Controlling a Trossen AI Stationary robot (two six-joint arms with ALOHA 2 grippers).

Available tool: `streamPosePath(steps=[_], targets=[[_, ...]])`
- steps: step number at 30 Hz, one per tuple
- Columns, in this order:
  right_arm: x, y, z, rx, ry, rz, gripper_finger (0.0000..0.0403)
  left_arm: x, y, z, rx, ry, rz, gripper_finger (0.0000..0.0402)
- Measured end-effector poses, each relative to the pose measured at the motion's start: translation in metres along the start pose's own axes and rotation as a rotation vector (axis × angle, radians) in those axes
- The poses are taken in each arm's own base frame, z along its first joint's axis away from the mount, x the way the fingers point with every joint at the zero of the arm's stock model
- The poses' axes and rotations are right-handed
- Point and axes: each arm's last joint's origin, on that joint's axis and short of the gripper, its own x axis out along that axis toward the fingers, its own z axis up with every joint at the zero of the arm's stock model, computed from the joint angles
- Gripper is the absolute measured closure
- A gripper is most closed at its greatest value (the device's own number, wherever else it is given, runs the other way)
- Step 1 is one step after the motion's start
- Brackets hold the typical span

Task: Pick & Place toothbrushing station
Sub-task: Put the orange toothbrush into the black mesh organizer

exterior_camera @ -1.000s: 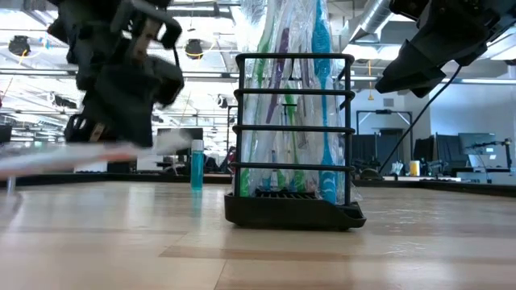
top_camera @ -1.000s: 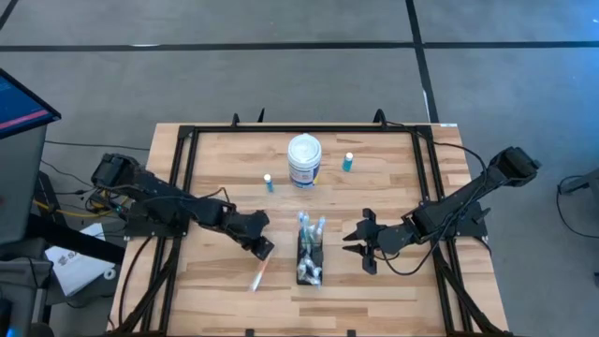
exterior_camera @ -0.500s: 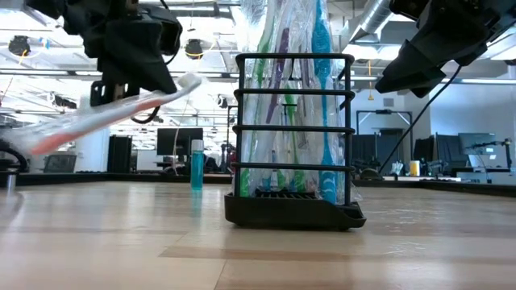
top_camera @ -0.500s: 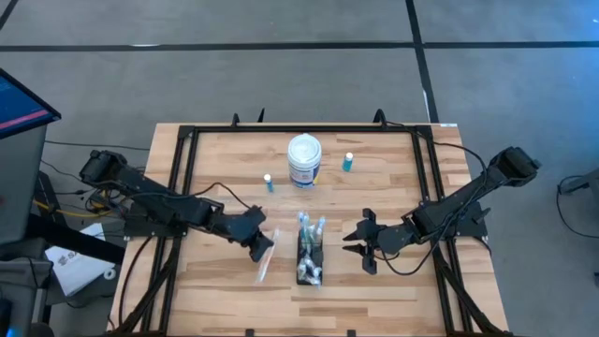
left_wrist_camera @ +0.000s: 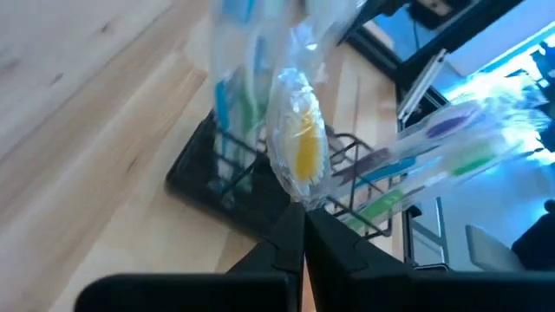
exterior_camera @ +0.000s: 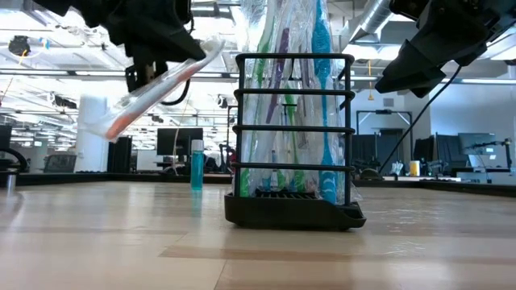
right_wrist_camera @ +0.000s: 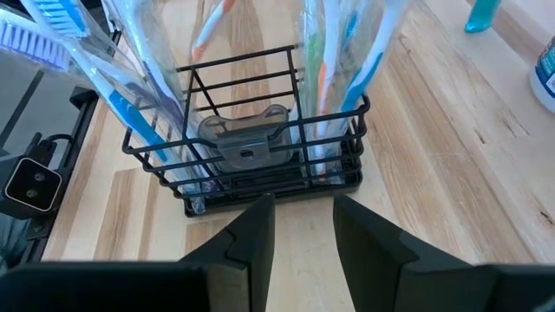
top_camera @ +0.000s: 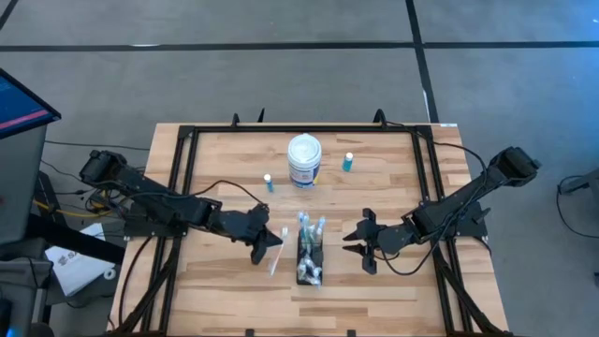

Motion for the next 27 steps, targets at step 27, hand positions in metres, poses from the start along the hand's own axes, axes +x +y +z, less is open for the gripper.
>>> streamPosePath(steps=[27], targets=[[0.003, -0.008, 0.004, 0.018, -0.034, -0.075, 0.0292, -0.009, -0.031, 0.019, 0.434, -0.332, -0.181, 0.0401]])
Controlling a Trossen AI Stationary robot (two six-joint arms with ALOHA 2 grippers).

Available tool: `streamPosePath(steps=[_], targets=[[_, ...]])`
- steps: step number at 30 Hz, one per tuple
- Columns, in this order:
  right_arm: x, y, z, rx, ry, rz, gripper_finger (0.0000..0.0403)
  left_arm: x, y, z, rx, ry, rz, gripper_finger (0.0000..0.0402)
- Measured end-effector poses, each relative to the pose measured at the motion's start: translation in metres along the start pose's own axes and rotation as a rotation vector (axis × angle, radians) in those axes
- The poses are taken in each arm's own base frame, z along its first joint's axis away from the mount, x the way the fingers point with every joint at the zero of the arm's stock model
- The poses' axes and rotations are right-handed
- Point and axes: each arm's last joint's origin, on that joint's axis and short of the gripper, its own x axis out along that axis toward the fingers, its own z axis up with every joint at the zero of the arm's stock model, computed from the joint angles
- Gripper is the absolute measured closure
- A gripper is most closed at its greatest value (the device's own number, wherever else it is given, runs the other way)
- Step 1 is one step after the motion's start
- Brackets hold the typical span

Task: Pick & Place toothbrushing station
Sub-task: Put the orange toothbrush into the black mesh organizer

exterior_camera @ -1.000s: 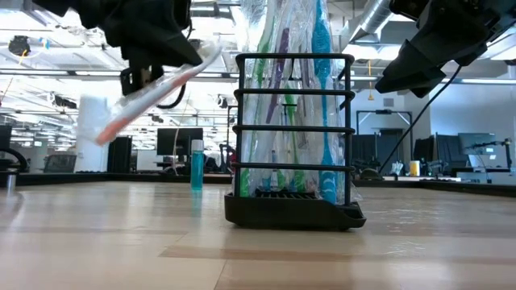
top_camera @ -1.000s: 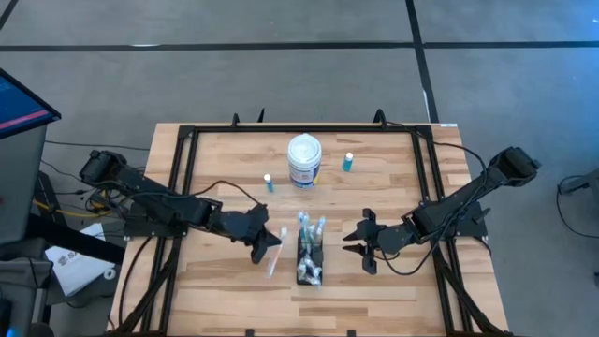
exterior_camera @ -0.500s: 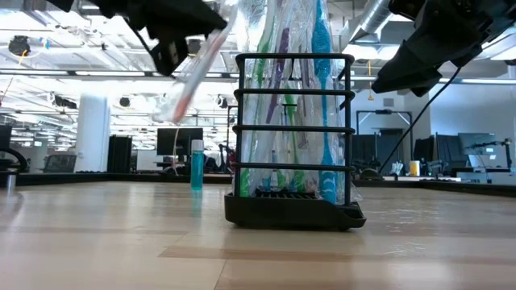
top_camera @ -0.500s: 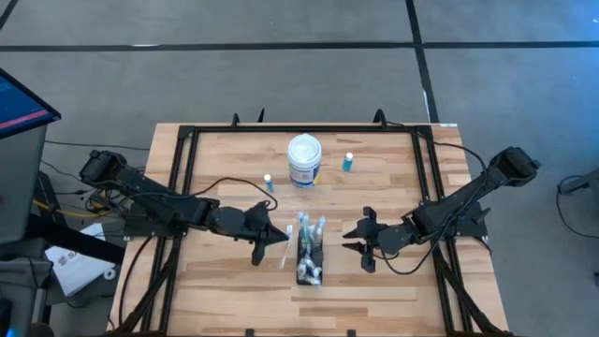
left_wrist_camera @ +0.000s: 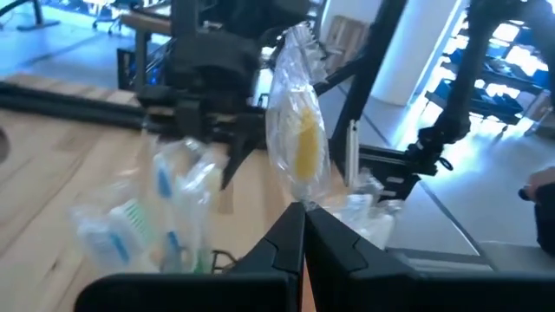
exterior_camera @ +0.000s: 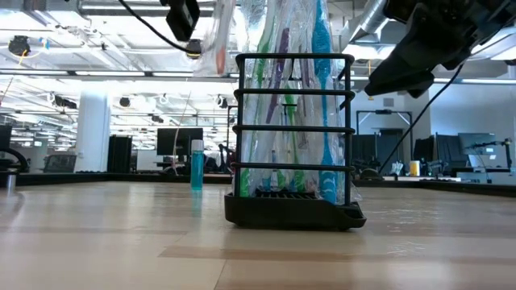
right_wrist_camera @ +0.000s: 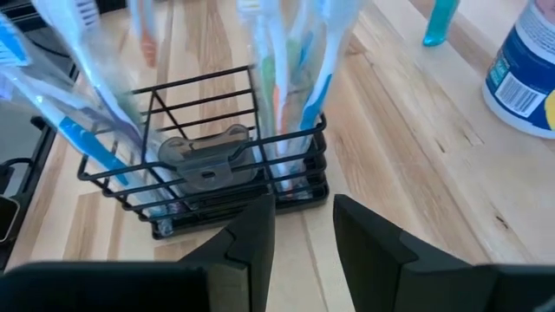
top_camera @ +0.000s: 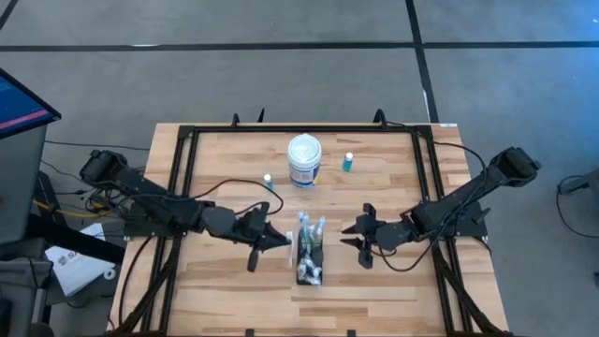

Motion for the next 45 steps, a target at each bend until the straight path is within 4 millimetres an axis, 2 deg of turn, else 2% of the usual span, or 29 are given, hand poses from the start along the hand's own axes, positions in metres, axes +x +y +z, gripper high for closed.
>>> streamPosePath(steps=[7, 12, 45], targets=[[0.001, -0.001, 0.001, 0.004, -0.001, -0.006, 0.0292, -0.004, -0.016, 0.006, 0.111, -0.088, -0.070, 0.0401], [0.001, -0.001, 0.001, 0.004, -0.002, -0.005, 0.0292, -0.001, -0.023, 0.002, 0.170, -0.107, -0.094, 0.0401], [0.001, -0.001, 0.001, 0.004, -0.002, -0.005, 0.0292, 0.030, -0.026, -0.026, 0.325, -0.192, -0.164, 0.0401]])
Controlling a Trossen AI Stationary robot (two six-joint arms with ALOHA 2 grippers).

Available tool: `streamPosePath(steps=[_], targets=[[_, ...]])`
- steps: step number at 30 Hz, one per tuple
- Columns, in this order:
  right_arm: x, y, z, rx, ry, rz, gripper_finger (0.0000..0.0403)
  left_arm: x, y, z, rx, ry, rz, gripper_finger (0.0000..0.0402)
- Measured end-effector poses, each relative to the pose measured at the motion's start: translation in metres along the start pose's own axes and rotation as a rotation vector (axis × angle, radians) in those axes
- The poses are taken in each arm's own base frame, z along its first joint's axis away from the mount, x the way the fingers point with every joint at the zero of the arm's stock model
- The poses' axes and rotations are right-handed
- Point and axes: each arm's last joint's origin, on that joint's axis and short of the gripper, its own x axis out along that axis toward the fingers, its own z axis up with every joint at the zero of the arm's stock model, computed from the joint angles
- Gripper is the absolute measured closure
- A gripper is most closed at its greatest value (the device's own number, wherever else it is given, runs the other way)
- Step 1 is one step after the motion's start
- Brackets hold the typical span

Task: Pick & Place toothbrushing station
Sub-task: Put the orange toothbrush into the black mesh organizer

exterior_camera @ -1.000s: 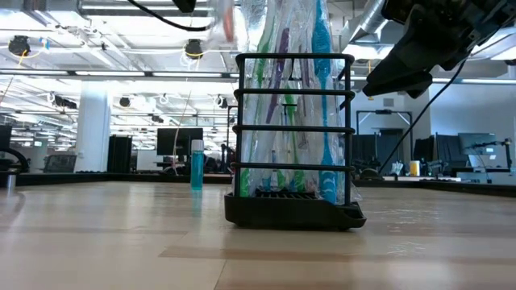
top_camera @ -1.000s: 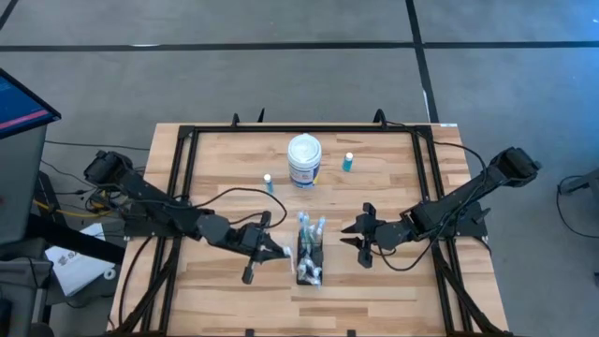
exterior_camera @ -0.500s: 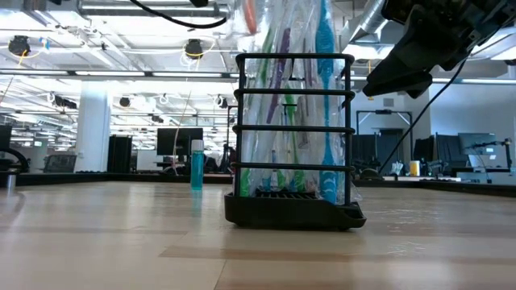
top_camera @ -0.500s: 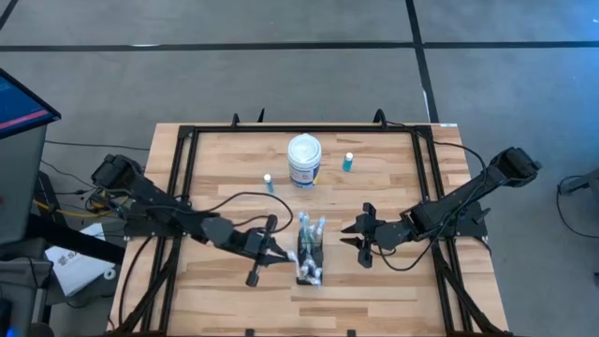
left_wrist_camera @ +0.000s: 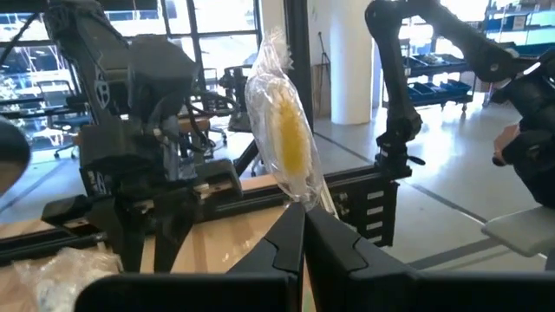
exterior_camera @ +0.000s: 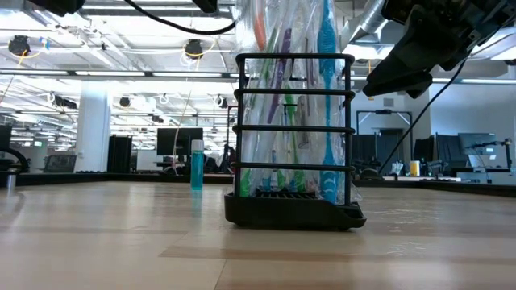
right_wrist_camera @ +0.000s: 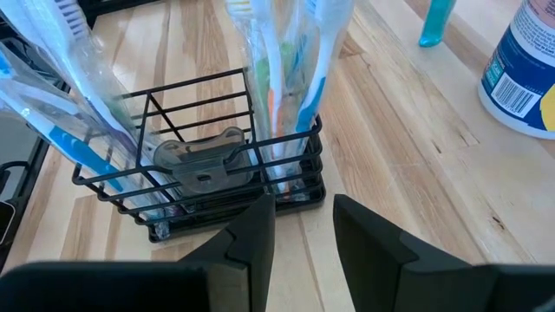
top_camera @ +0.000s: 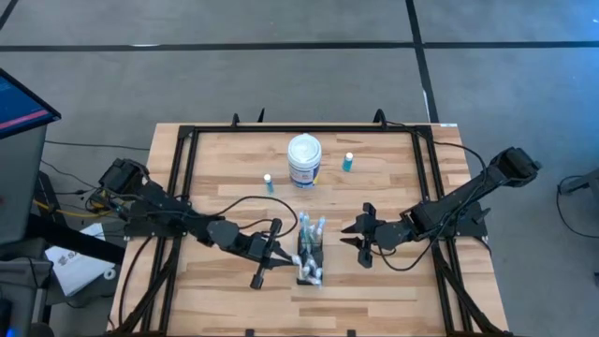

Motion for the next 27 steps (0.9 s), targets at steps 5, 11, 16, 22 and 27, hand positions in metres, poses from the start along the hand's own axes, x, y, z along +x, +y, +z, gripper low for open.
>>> streamPosePath(steps=[5, 11, 16, 22, 27], targets=[[0.0000, 0.0000, 0.0000, 0.000, 0.001, 0.000, 0.0292, 0.0016, -0.0001, -0.0033, 0.000, -0.001, -0.004, 0.0401], [0.0000, 0.0001, -0.0001, 0.000, 0.000, 0.001, 0.0292, 0.0016, -0.0001, -0.0034, 0.000, -0.001, -0.004, 0.0401], [0.0000, 0.0001, -0.0001, 0.000, 0.001, 0.000, 0.0292, 0.0016, -0.0004, -0.0034, 0.001, -0.001, -0.016, 0.0401], [0.0000, 0.0001, -0.0001, 0.000, 0.000, 0.000, 0.0292, 0.0016, -0.0007, -0.0045, 0.002, 0.009, -0.024, 0.0401], [0.0000, 0.0001, -0.0001, 0.000, 0.000, 0.000, 0.0292, 0.0016, -0.0009, -0.0059, 0.001, 0.024, -0.025, 0.0401]])
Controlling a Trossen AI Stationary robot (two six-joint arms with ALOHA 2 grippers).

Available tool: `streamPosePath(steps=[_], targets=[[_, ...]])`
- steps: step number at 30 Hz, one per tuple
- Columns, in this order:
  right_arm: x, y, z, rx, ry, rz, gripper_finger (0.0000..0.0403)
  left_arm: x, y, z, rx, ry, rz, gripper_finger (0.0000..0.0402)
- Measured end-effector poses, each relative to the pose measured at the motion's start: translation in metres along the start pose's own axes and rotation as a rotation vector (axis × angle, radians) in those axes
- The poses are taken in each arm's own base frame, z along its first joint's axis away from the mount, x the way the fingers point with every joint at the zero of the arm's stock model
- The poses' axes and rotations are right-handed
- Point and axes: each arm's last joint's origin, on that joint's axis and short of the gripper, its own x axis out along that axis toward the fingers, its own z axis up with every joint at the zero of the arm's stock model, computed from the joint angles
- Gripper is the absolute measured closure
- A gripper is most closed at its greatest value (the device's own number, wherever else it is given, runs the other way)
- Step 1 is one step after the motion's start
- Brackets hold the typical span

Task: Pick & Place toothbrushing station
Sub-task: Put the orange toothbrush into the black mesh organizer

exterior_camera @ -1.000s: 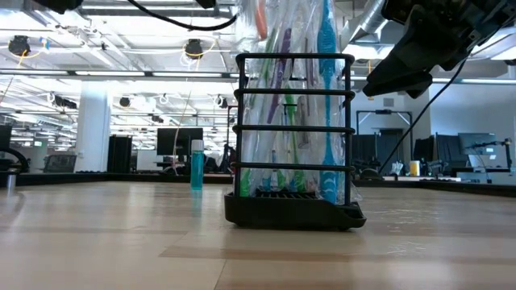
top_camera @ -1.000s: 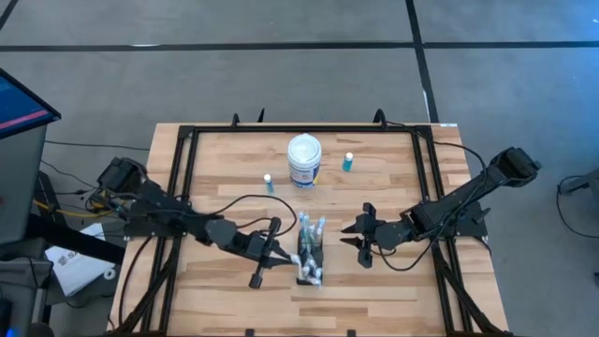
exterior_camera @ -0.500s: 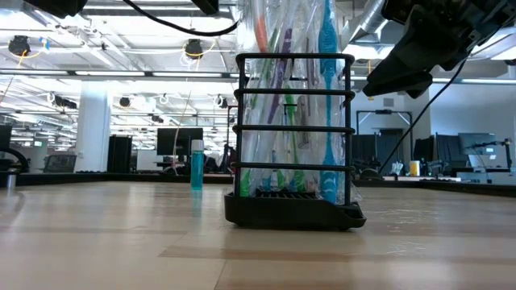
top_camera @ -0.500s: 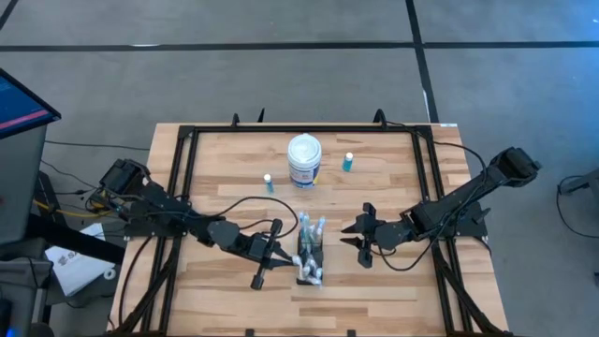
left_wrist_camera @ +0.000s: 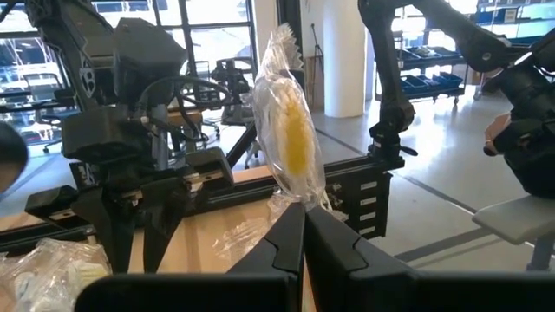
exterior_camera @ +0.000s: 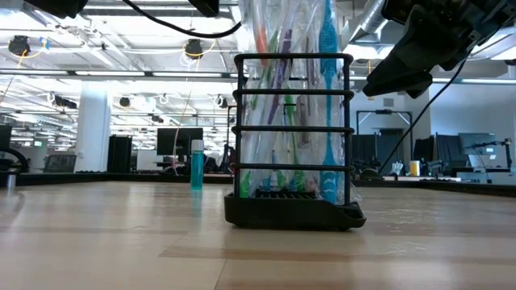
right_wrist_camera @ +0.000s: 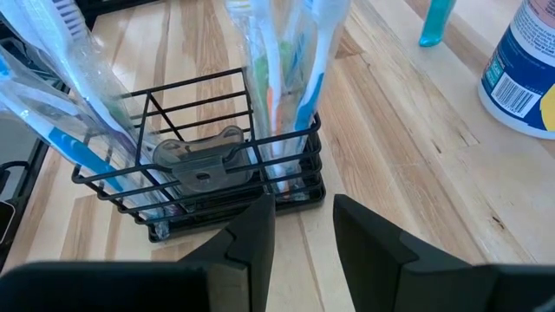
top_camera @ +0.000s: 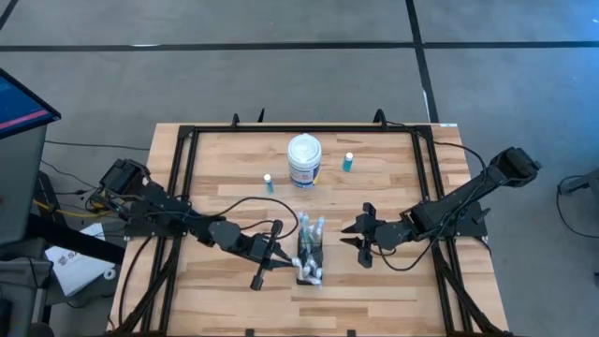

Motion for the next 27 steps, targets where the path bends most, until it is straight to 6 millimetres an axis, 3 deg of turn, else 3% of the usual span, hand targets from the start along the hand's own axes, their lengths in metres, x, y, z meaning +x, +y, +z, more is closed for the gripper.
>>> streamPosePath(steps=[9, 27], targets=[[0.000, 0.000, 0.000, 0.000, 0.000, 0.000, 0.0292, 0.000, 0.000, -0.004, -0.007, 0.022, -0.002, 0.0401], [0.000, 0.000, 0.000, 0.000, 0.000, 0.000, 0.0292, 0.012, -0.006, -0.043, -0.045, 0.113, -0.009, 0.0401]])
